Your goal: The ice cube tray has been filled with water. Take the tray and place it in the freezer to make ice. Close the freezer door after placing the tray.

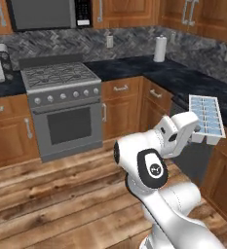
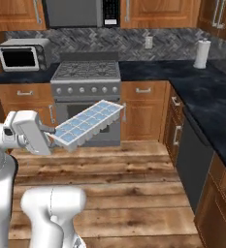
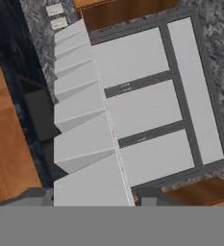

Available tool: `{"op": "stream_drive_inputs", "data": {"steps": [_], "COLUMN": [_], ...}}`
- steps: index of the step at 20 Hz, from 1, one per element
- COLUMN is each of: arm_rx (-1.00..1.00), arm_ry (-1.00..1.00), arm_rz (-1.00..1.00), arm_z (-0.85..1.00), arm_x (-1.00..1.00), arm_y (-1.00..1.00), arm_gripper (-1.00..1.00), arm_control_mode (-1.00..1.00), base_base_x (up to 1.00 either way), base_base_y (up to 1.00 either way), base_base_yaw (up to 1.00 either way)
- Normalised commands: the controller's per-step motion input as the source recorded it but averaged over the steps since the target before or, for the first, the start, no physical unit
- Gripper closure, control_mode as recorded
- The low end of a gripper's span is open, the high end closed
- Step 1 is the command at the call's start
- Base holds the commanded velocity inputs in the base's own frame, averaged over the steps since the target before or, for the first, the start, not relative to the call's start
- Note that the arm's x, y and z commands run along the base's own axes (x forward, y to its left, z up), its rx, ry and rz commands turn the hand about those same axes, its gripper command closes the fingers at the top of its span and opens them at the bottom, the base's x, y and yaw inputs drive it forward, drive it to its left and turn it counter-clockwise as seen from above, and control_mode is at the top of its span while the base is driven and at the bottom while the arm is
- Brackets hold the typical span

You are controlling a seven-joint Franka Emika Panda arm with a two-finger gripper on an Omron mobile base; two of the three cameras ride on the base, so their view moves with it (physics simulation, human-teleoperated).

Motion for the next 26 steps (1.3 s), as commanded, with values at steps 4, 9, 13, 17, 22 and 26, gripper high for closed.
{"op": "stream_drive_inputs", "data": {"steps": [4, 9, 13, 17, 22, 26], "arm_rx": [0.0, 0.0, 0.0, 0.0, 0.0, 0.0], "arm_ry": [0.0, 0.0, 0.0, 0.0, 0.0, 0.0], "arm_rz": [0.0, 0.0, 0.0, 0.0, 0.0, 0.0], "arm_z": [0.0, 0.0, 0.0, 0.0, 0.0, 0.0], "arm_x": [0.0, 0.0, 0.0, 0.0, 0.0, 0.0], "arm_y": [0.0, 0.0, 0.0, 0.0, 0.0, 0.0], "arm_gripper": [1.0, 1.0, 1.0, 1.0, 1.0, 1.0], "arm_control_mode": [1.0, 1.0, 1.0, 1.0, 1.0, 1.0], "base_base_x": [0.0, 0.11, 0.56, 0.71, 0.76, 0.75], "base_base_y": [0.19, 0.22, 0.31, 0.38, 0.44, 0.34], "base_base_yaw": [0.63, 0.6, 0.54, 0.53, 0.51, 0.49]}}
